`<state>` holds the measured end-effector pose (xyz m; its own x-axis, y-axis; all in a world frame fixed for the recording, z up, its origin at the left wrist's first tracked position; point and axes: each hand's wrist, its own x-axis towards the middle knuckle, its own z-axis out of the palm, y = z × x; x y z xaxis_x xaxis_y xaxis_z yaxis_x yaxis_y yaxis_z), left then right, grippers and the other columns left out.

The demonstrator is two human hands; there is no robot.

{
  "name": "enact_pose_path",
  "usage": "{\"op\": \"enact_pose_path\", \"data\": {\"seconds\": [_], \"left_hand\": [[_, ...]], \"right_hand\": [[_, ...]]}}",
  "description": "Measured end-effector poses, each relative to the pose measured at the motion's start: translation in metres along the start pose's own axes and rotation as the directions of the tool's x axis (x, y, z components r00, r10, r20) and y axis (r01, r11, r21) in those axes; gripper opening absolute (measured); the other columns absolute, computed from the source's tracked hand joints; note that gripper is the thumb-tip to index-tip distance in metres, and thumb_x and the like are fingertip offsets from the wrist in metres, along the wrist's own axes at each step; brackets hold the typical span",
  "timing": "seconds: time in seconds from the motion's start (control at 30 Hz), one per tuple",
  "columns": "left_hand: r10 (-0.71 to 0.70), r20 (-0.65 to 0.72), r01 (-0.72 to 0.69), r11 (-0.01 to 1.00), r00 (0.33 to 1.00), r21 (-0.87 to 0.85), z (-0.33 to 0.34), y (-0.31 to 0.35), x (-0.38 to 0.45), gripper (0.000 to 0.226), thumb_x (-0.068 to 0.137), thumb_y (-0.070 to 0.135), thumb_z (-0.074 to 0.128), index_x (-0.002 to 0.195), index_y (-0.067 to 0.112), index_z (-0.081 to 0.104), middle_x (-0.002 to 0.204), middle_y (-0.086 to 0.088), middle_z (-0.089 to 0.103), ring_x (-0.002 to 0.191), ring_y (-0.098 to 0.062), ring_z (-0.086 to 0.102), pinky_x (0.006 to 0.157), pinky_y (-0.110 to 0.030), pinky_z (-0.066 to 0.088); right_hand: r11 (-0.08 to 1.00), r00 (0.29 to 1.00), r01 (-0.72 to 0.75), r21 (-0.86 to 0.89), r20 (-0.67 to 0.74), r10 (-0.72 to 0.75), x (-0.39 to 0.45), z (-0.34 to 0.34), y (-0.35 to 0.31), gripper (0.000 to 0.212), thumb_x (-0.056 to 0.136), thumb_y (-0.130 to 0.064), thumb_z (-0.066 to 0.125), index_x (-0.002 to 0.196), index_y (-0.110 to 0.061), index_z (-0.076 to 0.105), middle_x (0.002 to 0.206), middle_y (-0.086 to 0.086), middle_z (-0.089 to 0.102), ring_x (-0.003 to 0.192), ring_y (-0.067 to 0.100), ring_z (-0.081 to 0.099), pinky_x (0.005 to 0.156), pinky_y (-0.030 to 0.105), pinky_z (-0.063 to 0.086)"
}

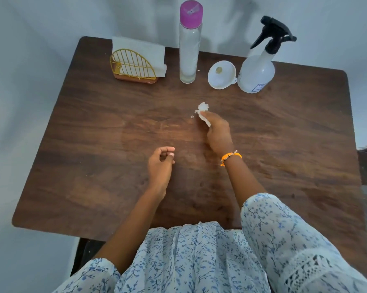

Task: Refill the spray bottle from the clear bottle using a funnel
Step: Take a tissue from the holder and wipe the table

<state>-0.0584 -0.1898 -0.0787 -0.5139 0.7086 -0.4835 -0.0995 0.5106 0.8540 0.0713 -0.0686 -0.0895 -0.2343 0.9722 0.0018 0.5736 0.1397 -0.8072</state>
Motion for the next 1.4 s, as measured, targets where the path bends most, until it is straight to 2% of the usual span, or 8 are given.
{"op": "enact_pose_path", "data": {"seconds": [0.2, 0.3, 0.43, 0.57, 0.8, 1.0, 1.17, 1.4], "left_hand": [[-0.004, -0.007, 0.004, 1.0, 1.0, 0.003, -0.011, -0.001, 0.001, 0.025, 0.091, 0.006, 0.053, 0.084, 0.028, 0.062, 0.081, 0.005, 0.056, 0.07, -0.008, 0.053, 0.056, -0.013, 0.047], [-0.021, 0.02, 0.021, 1.0, 1.0, -0.01, -0.012, 0.0, 0.0, 0.024, 0.091, 0.007, 0.053, 0.084, 0.028, 0.063, 0.082, 0.006, 0.058, 0.073, -0.009, 0.055, 0.071, -0.022, 0.049], [-0.03, 0.088, 0.031, 0.999, 0.996, -0.01, -0.006, 0.004, -0.003, 0.021, 0.092, 0.007, 0.054, 0.086, 0.024, 0.064, 0.082, 0.006, 0.058, 0.074, -0.009, 0.054, 0.073, -0.024, 0.048], [-0.018, 0.163, 0.019, 1.0, 0.986, -0.003, 0.007, 0.006, -0.004, 0.022, 0.091, 0.003, 0.053, 0.084, 0.022, 0.063, 0.076, 0.004, 0.056, 0.069, -0.008, 0.052, 0.072, -0.021, 0.046], [-0.044, 0.264, 0.03, 0.998, 0.964, 0.055, 0.027, 0.004, -0.014, 0.021, 0.092, 0.006, 0.052, 0.086, 0.022, 0.063, 0.081, 0.002, 0.058, 0.074, -0.01, 0.055, 0.07, -0.016, 0.045], [-0.053, 0.286, 0.031, 0.996, 0.957, 0.081, 0.038, 0.002, -0.024, 0.022, 0.092, 0.004, 0.051, 0.086, 0.021, 0.063, 0.085, 0.001, 0.059, 0.074, -0.009, 0.055, 0.068, -0.012, 0.045], [-0.055, 0.281, 0.032, 0.996, 0.958, 0.086, 0.046, 0.005, -0.026, 0.021, 0.093, 0.005, 0.05, 0.088, 0.019, 0.063, 0.086, 0.002, 0.059, 0.075, -0.009, 0.055, 0.071, -0.015, 0.046], [-0.045, 0.296, 0.019, 0.996, 0.954, 0.093, 0.057, 0.012, -0.025, 0.019, 0.093, 0.005, 0.049, 0.091, 0.018, 0.064, 0.087, 0.001, 0.06, 0.075, -0.008, 0.054, 0.071, -0.013, 0.046]], "right_hand": [[0.833, 0.968, 0.151, -0.533, 0.252, -0.014, 0.002, 0.051, -0.007, 0.047, 0.089, 0.006, 0.038, 0.135, 0.001, 0.042, 0.145, 0.016, 0.039, 0.133, 0.03, 0.038, 0.1, 0.044, 0.042], [0.775, 0.963, 0.241, -0.584, 0.246, -0.114, -0.017, 0.046, -0.001, 0.034, 0.08, 0.002, 0.046, 0.11, 0.004, 0.062, 0.121, 0.02, 0.061, 0.108, 0.035, 0.061, 0.069, 0.043, 0.058], [0.776, 0.942, 0.268, -0.57, 0.324, -0.087, -0.041, 0.017, -0.006, 0.034, 0.094, -0.01, 0.042, 0.124, -0.009, 0.057, 0.132, 0.01, 0.054, 0.112, 0.034, 0.056, 0.076, 0.044, 0.049], [0.972, 0.999, -0.034, -0.234, -0.003, 0.034, -0.046, -0.028, -0.002, 0.036, 0.079, -0.012, 0.043, 0.099, -0.009, 0.072, 0.107, 0.015, 0.07, 0.096, 0.033, 0.065, 0.08, 0.036, 0.048], [0.921, 0.868, -0.368, -0.129, -0.403, 0.29, -0.016, -0.096, 0.06, 0.047, 0.078, 0.014, 0.04, 0.114, -0.001, 0.064, 0.12, 0.019, 0.061, 0.112, 0.034, 0.055, 0.094, 0.027, 0.038], [0.809, 0.953, -0.302, -0.504, -0.132, 0.273, -0.012, -0.057, 0.075, 0.065, 0.084, 0.015, 0.03, 0.146, 0.003, 0.015, 0.156, 0.017, 0.006, 0.144, 0.032, 0.004, 0.116, 0.04, 0.012], [0.849, 0.993, -0.028, -0.528, 0.084, 0.085, -0.047, -0.016, 0.056, 0.064, 0.085, 0.015, 0.03, 0.145, 0.005, 0.012, 0.155, 0.021, 0.002, 0.144, 0.036, -0.002, 0.117, 0.044, 0.002], [0.952, 0.993, -0.112, -0.284, -0.002, 0.116, -0.048, -0.058, 0.059, 0.028, 0.085, -0.002, 0.054, 0.108, -0.006, 0.068, 0.116, 0.014, 0.066, 0.106, 0.03, 0.062, 0.087, 0.035, 0.047]]}}
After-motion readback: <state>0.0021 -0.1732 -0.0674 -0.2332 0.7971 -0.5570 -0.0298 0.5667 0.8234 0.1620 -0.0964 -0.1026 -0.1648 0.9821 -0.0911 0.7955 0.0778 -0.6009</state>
